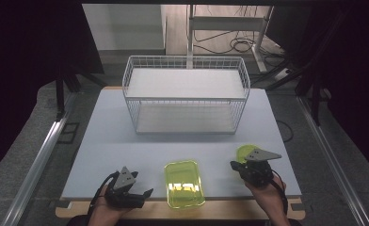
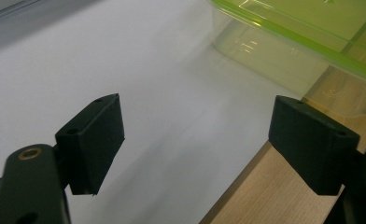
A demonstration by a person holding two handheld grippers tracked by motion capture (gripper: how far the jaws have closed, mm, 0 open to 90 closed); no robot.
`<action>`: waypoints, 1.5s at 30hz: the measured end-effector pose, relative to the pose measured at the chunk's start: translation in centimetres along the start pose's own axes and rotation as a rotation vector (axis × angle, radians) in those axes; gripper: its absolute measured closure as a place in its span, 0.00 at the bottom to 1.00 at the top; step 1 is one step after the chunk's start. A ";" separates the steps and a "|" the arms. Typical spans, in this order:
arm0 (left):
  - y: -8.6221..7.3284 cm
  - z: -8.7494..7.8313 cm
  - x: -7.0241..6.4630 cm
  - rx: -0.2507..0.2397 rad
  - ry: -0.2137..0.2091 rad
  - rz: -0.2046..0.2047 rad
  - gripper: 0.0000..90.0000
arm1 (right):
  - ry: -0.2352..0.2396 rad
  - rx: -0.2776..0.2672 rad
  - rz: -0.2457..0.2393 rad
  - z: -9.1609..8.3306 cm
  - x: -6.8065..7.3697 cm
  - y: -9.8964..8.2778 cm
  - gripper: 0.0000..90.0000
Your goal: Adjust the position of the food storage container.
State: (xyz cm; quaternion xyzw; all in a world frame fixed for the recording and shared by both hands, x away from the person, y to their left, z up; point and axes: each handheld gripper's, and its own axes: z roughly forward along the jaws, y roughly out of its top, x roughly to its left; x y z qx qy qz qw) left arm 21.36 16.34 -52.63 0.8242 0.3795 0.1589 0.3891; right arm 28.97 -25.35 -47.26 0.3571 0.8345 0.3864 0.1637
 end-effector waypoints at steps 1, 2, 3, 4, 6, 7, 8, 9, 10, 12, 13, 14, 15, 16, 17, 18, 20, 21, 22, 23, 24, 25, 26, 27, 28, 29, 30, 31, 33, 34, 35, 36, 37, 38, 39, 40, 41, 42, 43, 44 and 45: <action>0.0 0.0 0.0 0.002 0.002 0.001 0.19 | 0.001 0.002 -0.001 0.2 -0.1 0.1 0.99; 0.0 0.0 0.0 0.002 0.002 0.001 0.19 | 0.001 0.002 -0.001 0.2 -0.1 0.1 0.99; 0.0 0.1 -0.1 0.004 0.002 0.003 0.19 | -0.003 0.006 0.000 0.4 -0.2 0.2 0.99; 0.0 0.1 -0.1 0.004 -0.001 0.005 0.19 | -0.004 0.007 0.008 0.7 -0.4 0.3 0.99; 0.0 0.2 -0.2 0.006 -0.002 0.007 0.19 | -0.012 0.011 0.012 0.9 -0.6 0.3 0.99; 0.0 0.2 -0.2 0.007 -0.001 0.009 0.19 | -0.013 0.011 0.019 0.9 -0.7 0.2 0.99; 0.0 0.2 -0.2 0.008 -0.002 0.010 0.19 | -0.017 0.016 0.021 0.9 -0.9 0.2 0.99; 0.0 0.2 -0.2 0.008 -0.002 0.010 0.19 | -0.018 0.014 0.029 0.9 -1.1 0.1 0.99; 0.0 0.2 -0.2 0.009 -0.002 0.011 0.19 | -0.014 0.013 0.039 0.8 -1.2 0.0 0.99; 0.0 0.2 -0.3 0.009 -0.004 0.013 0.19 | -0.014 0.012 0.051 0.7 -1.6 -0.1 0.99; 0.1 0.3 -0.3 0.010 -0.007 0.013 0.19 | -0.017 0.014 0.053 0.6 -1.7 -0.1 0.99; 0.1 0.3 -0.3 0.010 -0.007 0.013 0.19 | -0.017 0.014 0.053 0.6 -1.7 -0.1 0.99; 0.1 0.3 -0.3 0.014 -0.012 0.015 0.19 | -0.014 0.011 0.063 0.5 -1.9 -0.2 0.99; 0.1 0.4 -0.4 0.016 -0.014 0.017 0.20 | -0.019 0.012 0.063 0.5 -2.0 -0.3 0.99; 0.1 0.4 -0.4 0.016 -0.014 0.017 0.20 | -0.020 0.009 0.066 0.4 -2.1 -0.3 0.99; 0.1 0.4 -0.5 0.018 -0.017 0.020 0.20 | -0.020 0.009 0.066 0.4 -2.1 -0.3 0.99; 0.1 0.5 -0.6 0.020 -0.024 0.028 0.20 | -0.028 0.011 0.072 0.2 -2.4 -0.4 0.99; 0.2 0.5 -0.7 0.021 -0.027 0.030 0.20 | -0.026 0.012 0.076 0.2 -2.5 -0.5 0.99; 0.2 0.5 -0.7 0.021 -0.027 0.030 0.21 | -0.026 0.011 0.083 0.2 -2.6 -0.5 0.99; 0.2 0.5 -0.7 0.024 -0.028 0.034 0.21 | -0.029 0.013 0.082 0.1 -2.7 -0.6 0.99; 0.1 0.6 -0.7 0.026 -0.030 0.037 0.21 | -0.033 0.014 0.085 0.1 -2.8 -0.6 0.99; 0.1 0.6 -0.7 0.029 -0.032 0.040 0.22 | -0.035 0.014 0.087 0.0 -3.0 -0.7 0.99; 0.1 0.6 -0.8 0.031 -0.033 0.042 0.22 | -0.036 0.014 0.092 -0.1 -3.1 -0.8 0.99; 0.1 0.6 -0.8 0.033 -0.035 0.044 0.22 | -0.037 0.014 0.093 -0.1 -3.2 -0.8 0.99; 0.1 0.6 -0.8 0.034 -0.036 0.046 0.22 | -0.042 0.015 0.095 -0.2 -3.4 -0.9 0.99; 0.2 0.6 -0.8 0.037 -0.039 0.049 0.22 | -0.046 0.016 0.098 -0.2 -3.5 -0.9 0.99; 0.2 0.6 -0.8 0.037 -0.039 0.049 0.23 | -0.051 0.020 0.101 -0.3 -3.6 -1.0 0.99; 0.2 0.7 -0.9 0.039 -0.043 0.052 0.23 | -0.055 0.023 0.103 -0.3 -3.8 -1.1 0.99; 0.2 0.8 -1.0 0.042 -0.051 0.055 0.24 | -0.055 0.023 0.111 -0.3 -4.0 -1.2 0.99; 0.2 0.8 -1.0 0.042 -0.051 0.055 0.24 | -0.055 0.023 0.111 -0.3 -4.0 -1.2 0.99; 0.2 0.8 -1.1 0.047 -0.062 0.058 0.25 | -0.056 0.023 0.114 -0.4 -4.1 -1.3 0.99; 0.3 0.8 -1.2 0.051 -0.074 0.057 0.27 | -0.057 0.024 0.113 -0.4 -4.0 -1.3 0.99; 0.3 0.8 -1.3 0.053 -0.088 0.059 0.33 | -0.054 0.021 0.113 -0.5 -4.0 -1.3 0.99; 0.3 0.8 -1.3 0.053 -0.088 0.059 0.39 | -0.049 0.019 0.113 -0.5 -3.8 -1.3 0.99; 0.3 0.8 -1.5 0.062 -0.135 0.054 0.49 | -0.047 0.016 0.107 -0.6 -3.7 -1.3 0.99; 0.3 0.8 -1.6 0.068 -0.184 0.048 0.63 | -0.043 0.014 0.104 -0.7 -3.5 -1.3 0.99; 0.3 0.8 -1.8 0.072 -0.223 0.048 0.72 | -0.037 0.012 0.103 -0.7 -3.3 -1.3 0.99; 0.3 0.8 -1.8 0.072 -0.223 0.048 0.80 | -0.037 0.012 0.103 -0.7 -3.3 -1.3 0.99; 0.4 1.1 -2.3 0.089 -0.273 0.052 0.86 | -0.024 0.010 0.098 -0.9 -3.0 -1.4 0.99; 0.4 1.1 -2.3 0.089 -0.273 0.052 0.92 | -0.019 0.009 0.092 -1.0 -2.8 -1.4 0.99; 0.5 1.4 -2.9 0.101 -0.309 0.061 0.95 | -0.013 0.009 0.090 -1.0 -2.6 -1.5 0.99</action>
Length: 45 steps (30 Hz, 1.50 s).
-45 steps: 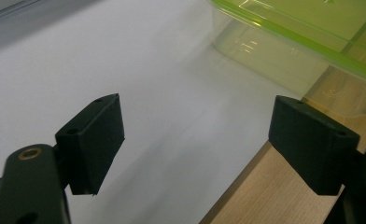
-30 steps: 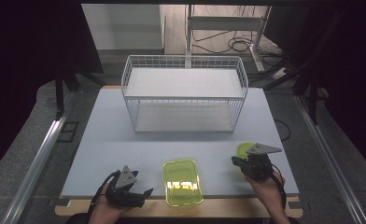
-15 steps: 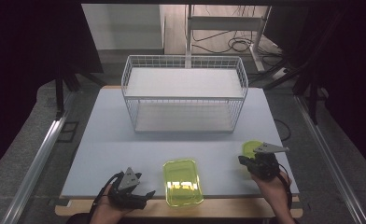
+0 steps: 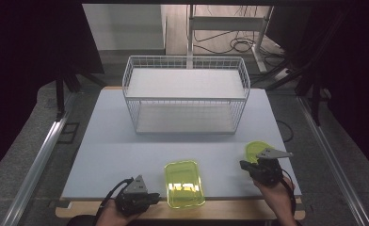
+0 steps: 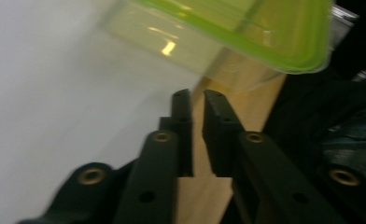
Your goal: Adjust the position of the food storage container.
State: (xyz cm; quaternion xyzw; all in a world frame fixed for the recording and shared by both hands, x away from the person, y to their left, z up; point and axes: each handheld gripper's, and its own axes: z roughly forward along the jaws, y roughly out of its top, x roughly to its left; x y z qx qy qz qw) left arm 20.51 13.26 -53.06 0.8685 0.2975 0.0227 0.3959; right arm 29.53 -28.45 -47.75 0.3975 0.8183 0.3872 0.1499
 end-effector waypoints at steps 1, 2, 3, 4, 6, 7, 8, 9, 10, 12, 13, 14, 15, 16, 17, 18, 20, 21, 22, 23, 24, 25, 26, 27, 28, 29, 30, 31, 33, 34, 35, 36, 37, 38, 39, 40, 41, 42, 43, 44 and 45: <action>0.1 0.3 -0.2 0.008 -0.017 0.007 0.98 | 0.008 -0.001 -0.002 -0.1 0.2 -0.1 0.99; 0.1 0.3 -0.2 0.008 -0.017 0.007 0.99 | 0.008 -0.001 -0.002 -0.1 0.2 -0.1 0.99; 0.2 0.6 -0.4 0.007 -0.038 0.006 0.99 | 0.015 0.002 -0.001 -0.1 0.4 -0.2 0.99; 0.5 1.1 -0.9 0.013 -0.069 0.011 1.00 | 0.024 0.006 -0.010 -0.2 0.8 -0.3 0.99; 0.8 1.6 -1.3 0.017 -0.079 0.020 1.00 | 0.033 0.011 -0.019 -0.3 1.3 -0.3 0.99; 0.8 1.6 -1.3 0.017 -0.079 0.020 1.00 | 0.033 0.011 -0.019 -0.3 1.3 -0.3 0.99; 1.1 2.1 -1.6 0.017 -0.083 0.025 1.00 | 0.048 0.018 -0.028 -0.5 1.9 -0.4 0.99; 1.3 2.3 -1.7 0.020 -0.084 0.026 1.00 | 0.053 0.019 -0.036 -0.5 2.2 -0.4 0.99; 1.5 2.6 -1.8 0.017 -0.091 0.029 1.00 | 0.060 0.022 -0.043 -0.6 2.5 -0.5 0.99; 2.1 3.3 -2.1 0.017 -0.095 0.043 0.99 | 0.071 0.025 -0.053 -0.8 3.0 -0.7 0.99; 2.1 3.3 -2.1 0.017 -0.095 0.043 0.99 | 0.071 0.025 -0.053 -0.8 3.0 -0.7 0.99; 2.8 4.1 -2.4 0.015 -0.090 0.054 0.99 | 0.083 0.032 -0.055 -1.1 3.4 -0.9 0.99; 3.3 4.5 -2.5 0.016 -0.085 0.061 0.99 | 0.095 0.036 -0.052 -1.2 3.5 -1.1 0.99; 3.7 4.9 -2.7 0.009 -0.077 0.065 0.98 | 0.104 0.037 -0.053 -1.3 3.7 -1.2 0.99; 3.7 4.9 -2.7 0.009 -0.077 0.065 0.98 | 0.104 0.037 -0.053 -1.3 3.7 -1.2 0.99; 4.1 5.3 -2.8 0.000 -0.070 0.066 0.98 | 0.112 0.047 -0.056 -1.4 4.0 -1.6 0.99; 5.4 6.5 -2.9 -0.016 -0.060 0.065 0.98 | 0.123 0.058 -0.054 -1.4 4.3 -1.9 0.99; 5.6 6.8 -2.9 -0.016 -0.065 0.069 0.98 | 0.127 0.065 -0.057 -1.3 4.3 -2.0 0.99; 5.8 6.9 -2.9 -0.007 -0.069 0.071 0.98 | 0.130 0.069 -0.055 -1.1 4.4 -2.0 0.99; 5.8 6.8 -2.8 0.000 -0.067 0.073 0.98 | 0.136 0.072 -0.056 -1.0 4.5 -2.0 0.99; 5.7 6.5 -2.7 0.010 -0.064 0.074 0.98 | 0.141 0.079 -0.057 -0.8 4.6 -2.0 0.99; 5.7 6.5 -2.7 0.010 -0.064 0.074 0.98 | 0.141 0.079 -0.057 -0.8 4.6 -2.0 0.99; 5.3 5.6 -2.1 0.019 -0.039 0.074 0.99 | 0.148 0.089 -0.062 -0.6 4.8 -2.0 0.99; 5.1 5.0 -1.7 0.021 -0.023 0.066 0.99 | 0.151 0.097 -0.065 -0.4 4.8 -2.0 0.99; 4.9 4.4 -1.2 0.020 0.002 0.058 0.99 | 0.155 0.104 -0.065 -0.3 4.9 -2.1 0.99; 4.9 4.4 -1.2 0.020 0.002 0.058 0.99 | 0.155 0.104 -0.065 -0.3 4.9 -2.1 0.99; 4.7 3.9 -0.7 0.014 0.022 0.047 0.99 | 0.161 0.115 -0.063 -0.2 5.0 -2.1 0.99; 4.5 3.0 0.6 0.001 0.057 0.013 0.98 | 0.175 0.137 -0.059 0.3 5.2 -2.1 0.99; 4.4 2.3 1.9 -0.004 0.093 -0.009 0.98 | 0.197 0.152 -0.053 0.8 5.4 -2.1 0.99; 4.4 2.1 2.5 -0.010 0.108 -0.020 0.98 | 0.205 0.161 -0.054 1.1 5.5 -2.0 0.99; 4.4 2.1 2.5 -0.010 0.108 -0.020 0.98 | 0.205 0.161 -0.054 1.1 5.5 -2.0 0.99; 4.4 1.9 3.1 -0.012 0.122 -0.031 0.98 | 0.206 0.169 -0.059 1.4 5.6 -1.9 0.99; 4.4 1.9 3.6 -0.017 0.130 -0.043 0.98 | 0.205 0.183 -0.069 2.0 5.8 -1.6 0.99; 4.3 2.0 4.4 -0.012 0.136 -0.056 0.98 | 0.196 0.192 -0.072 2.3 5.9 -1.4 0.99; 4.2 2.1 4.7 -0.010 0.138 -0.061 0.98 | 0.192 0.195 -0.074 2.6 5.9 -1.3 0.99; 4.2 2.2 4.8 -0.007 0.139 -0.063 0.97 | 0.196 0.197 -0.074 2.9 5.9 -1.1 0.99; 4.2 2.2 4.8 -0.007 0.139 -0.063 0.97 | 0.195 0.201 -0.076 3.2 5.8 -0.9 0.99; 4.0 2.3 4.9 -0.002 0.131 -0.065 0.97 | 0.191 0.203 -0.079 3.5 5.8 -0.6 0.99; 4.0 2.3 4.9 -0.002 0.131 -0.065 0.96 | 0.192 0.204 -0.079 3.8 5.6 -0.4 0.99; 4.1 2.2 4.8 -0.007 0.138 -0.062 0.96 | 0.195 0.205 -0.076 4.1 5.5 -0.2 0.99; 4.1 2.2 4.8 -0.013 0.134 -0.065 0.96 | 0.195 0.209 -0.073 4.4 5.3 0.0 0.99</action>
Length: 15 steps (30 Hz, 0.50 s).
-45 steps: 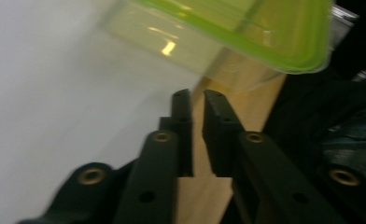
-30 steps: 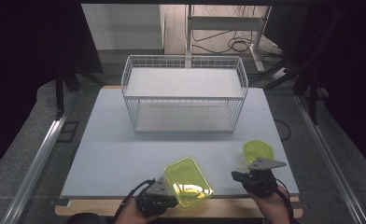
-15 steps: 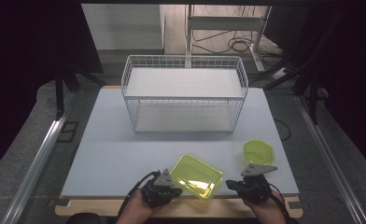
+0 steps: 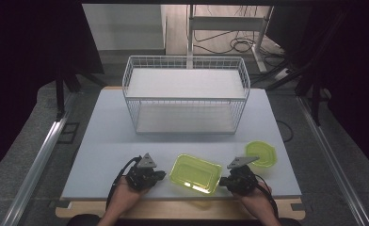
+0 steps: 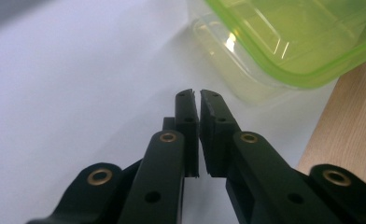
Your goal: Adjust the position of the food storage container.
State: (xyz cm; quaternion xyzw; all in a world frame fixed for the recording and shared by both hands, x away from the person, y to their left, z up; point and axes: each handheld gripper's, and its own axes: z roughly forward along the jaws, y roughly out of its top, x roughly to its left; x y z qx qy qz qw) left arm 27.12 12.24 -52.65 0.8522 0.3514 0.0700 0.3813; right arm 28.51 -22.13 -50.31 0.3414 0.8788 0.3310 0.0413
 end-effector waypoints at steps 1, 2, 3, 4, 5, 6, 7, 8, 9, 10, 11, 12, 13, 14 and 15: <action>0.0 0.0 0.0 -0.003 -0.001 -0.003 0.95 | -0.001 0.004 0.002 0.2 -0.2 0.2 0.99; 0.0 0.0 0.0 -0.003 -0.001 -0.003 0.95 | -0.001 0.004 0.002 0.2 -0.2 0.2 0.99; 0.0 0.0 0.0 -0.004 -0.001 -0.004 0.95 | 0.003 0.006 0.008 0.7 -0.6 0.5 0.99; 0.0 0.0 0.1 -0.004 -0.001 -0.005 0.95 | 0.003 0.006 0.008 0.7 -0.6 0.5 0.99; 0.0 0.0 0.1 -0.002 0.000 -0.007 0.95 | 0.014 0.006 0.008 1.1 -0.8 0.9 0.99; 0.0 0.0 0.2 -0.004 0.001 -0.009 0.95 | 0.014 0.006 0.004 1.3 -0.9 1.1 0.99; -0.1 0.0 0.2 -0.008 0.001 -0.011 0.95 | 0.014 0.006 0.003 1.5 -1.0 1.3 0.99; -0.1 0.0 0.2 -0.008 0.001 -0.011 0.95 | 0.014 0.008 -0.004 1.7 -1.0 1.6 0.99; -0.1 -0.2 0.3 -0.009 0.002 -0.013 0.95 | 0.016 0.008 -0.009 1.9 -1.0 1.8 0.99; -0.1 -0.2 0.3 -0.009 0.002 -0.013 0.95 | 0.016 0.008 -0.009 1.9 -1.0 1.8 0.99; -0.2 -0.4 0.3 -0.011 0.003 -0.010 0.95 | 0.021 0.010 -0.015 2.4 -1.0 2.3 0.99; -0.2 -0.4 0.3 -0.011 0.003 -0.010 0.95 | 0.021 0.010 -0.015 2.4 -1.0 2.3 0.99; -0.3 -0.7 0.2 -0.002 0.018 -0.005 0.95 | 0.030 0.010 -0.022 2.8 -0.9 2.8 0.99; -0.3 -0.7 0.2 -0.002 0.018 -0.005 0.94 | 0.032 0.010 -0.031 3.1 -0.9 3.1 0.99; -0.6 -1.0 0.2 0.002 0.022 -0.002 0.94 | 0.035 0.010 -0.035 3.3 -1.0 3.3 0.99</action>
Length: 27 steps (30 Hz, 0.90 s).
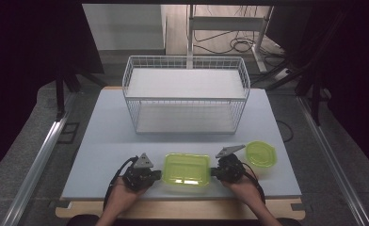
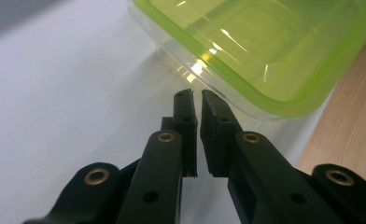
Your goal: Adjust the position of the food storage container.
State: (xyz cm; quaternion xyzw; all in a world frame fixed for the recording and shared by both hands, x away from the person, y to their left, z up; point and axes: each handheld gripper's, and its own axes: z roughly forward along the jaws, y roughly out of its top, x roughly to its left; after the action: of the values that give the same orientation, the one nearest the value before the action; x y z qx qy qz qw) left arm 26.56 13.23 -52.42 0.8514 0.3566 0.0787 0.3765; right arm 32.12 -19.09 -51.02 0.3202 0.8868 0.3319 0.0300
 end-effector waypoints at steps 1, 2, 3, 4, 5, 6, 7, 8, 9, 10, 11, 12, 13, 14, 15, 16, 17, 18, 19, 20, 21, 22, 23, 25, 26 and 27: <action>0.0 0.0 0.0 0.000 0.000 0.000 0.94 | 0.003 0.001 -0.001 0.2 0.0 0.2 0.99; -0.3 -0.3 -0.1 0.005 -0.002 -0.006 0.94 | 0.006 0.001 -0.005 0.5 -0.1 0.4 0.99; -0.5 -0.4 -0.2 0.007 -0.005 -0.004 0.94 | 0.008 0.001 -0.013 0.7 -0.1 0.6 0.99; -0.5 -0.4 -0.2 0.007 -0.005 -0.004 0.94 | 0.008 0.001 -0.013 0.7 -0.1 0.6 0.99; -0.6 -0.5 -0.3 0.009 -0.006 -0.004 0.93 | 0.010 0.001 -0.014 1.0 -0.1 1.0 0.99; -0.8 -0.7 -0.6 0.015 -0.005 -0.003 0.93 | 0.010 -0.003 -0.014 1.1 -0.1 1.1 0.99; -0.8 -0.7 -0.6 0.015 -0.005 -0.003 0.93 | 0.010 -0.003 -0.014 1.1 -0.1 1.1 0.99; -1.0 -0.8 -0.8 0.016 -0.014 -0.003 0.92 | 0.006 -0.001 -0.020 1.3 0.0 1.3 0.99; -1.1 -0.9 -0.8 0.018 -0.012 -0.003 0.92 | -0.006 -0.001 -0.027 1.3 0.0 1.3 0.98; -1.2 -1.1 -0.9 0.019 -0.004 -0.003 0.92 | -0.016 -0.002 -0.031 1.2 0.0 1.2 0.98; -1.2 -1.1 -0.9 0.019 -0.004 -0.003 0.91 | -0.016 -0.002 -0.031 1.2 0.0 1.2 0.98; -1.6 -1.8 -0.9 0.013 0.012 -0.009 0.90 | -0.036 -0.009 -0.038 0.5 0.1 1.0 0.97; -1.8 -2.2 -0.9 0.006 0.023 -0.013 0.88 | -0.059 -0.015 -0.047 0.0 0.2 0.9 0.96; -2.1 -2.7 -0.9 -0.005 0.036 -0.017 0.86 | -0.079 -0.022 -0.051 -0.5 0.2 0.7 0.95; -2.1 -2.7 -0.9 -0.005 0.036 -0.017 0.82 | -0.089 -0.035 -0.050 -1.1 0.3 0.6 0.94; -2.5 -3.6 -1.0 -0.025 0.067 -0.014 0.76 | -0.094 -0.050 -0.048 -1.7 0.4 0.3 0.91; -2.5 -3.6 -1.0 -0.025 0.067 -0.014 0.69 | -0.094 -0.050 -0.048 -1.7 0.4 0.3 0.91; -2.9 -4.3 -1.0 -0.053 0.103 -0.012 0.62 | -0.103 -0.077 -0.040 -2.7 0.5 -0.1 0.84; -2.9 -4.3 -1.0 -0.053 0.103 -0.012 0.54 | -0.106 -0.087 -0.041 -3.1 0.6 -0.4 0.78; -3.3 -4.8 -1.0 -0.087 0.129 -0.020 0.46 | -0.112 -0.096 -0.039 -3.4 0.7 -0.6 0.70; -3.5 -4.9 -0.9 -0.107 0.146 -0.025 0.37 | -0.116 -0.107 -0.034 -3.6 0.8 -0.9 0.62; -3.6 -5.0 -0.9 -0.117 0.165 -0.029 0.26 | -0.119 -0.114 -0.030 -3.8 0.9 -1.2 0.55; -3.6 -5.0 -0.9 -0.117 0.165 -0.029 0.20 | -0.119 -0.114 -0.030 -3.8 0.9 -1.2 0.55; -3.9 -4.9 -0.6 -0.113 0.173 -0.028 0.16 | -0.107 -0.138 -0.040 -4.1 1.2 -2.2 0.39; -3.9 -4.8 -0.5 -0.115 0.170 -0.031 0.12 | -0.103 -0.141 -0.045 -4.2 1.2 -2.6 0.34; -4.0 -4.7 -0.5 -0.117 0.163 -0.032 0.11 | -0.098 -0.147 -0.049 -4.2 1.3 -2.9 0.31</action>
State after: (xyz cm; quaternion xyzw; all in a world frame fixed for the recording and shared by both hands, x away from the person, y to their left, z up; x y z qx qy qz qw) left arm 22.11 17.49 -51.83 0.8129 0.3944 0.1624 0.3965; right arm 28.45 -22.39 -49.31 0.3109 0.8652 0.3791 0.1047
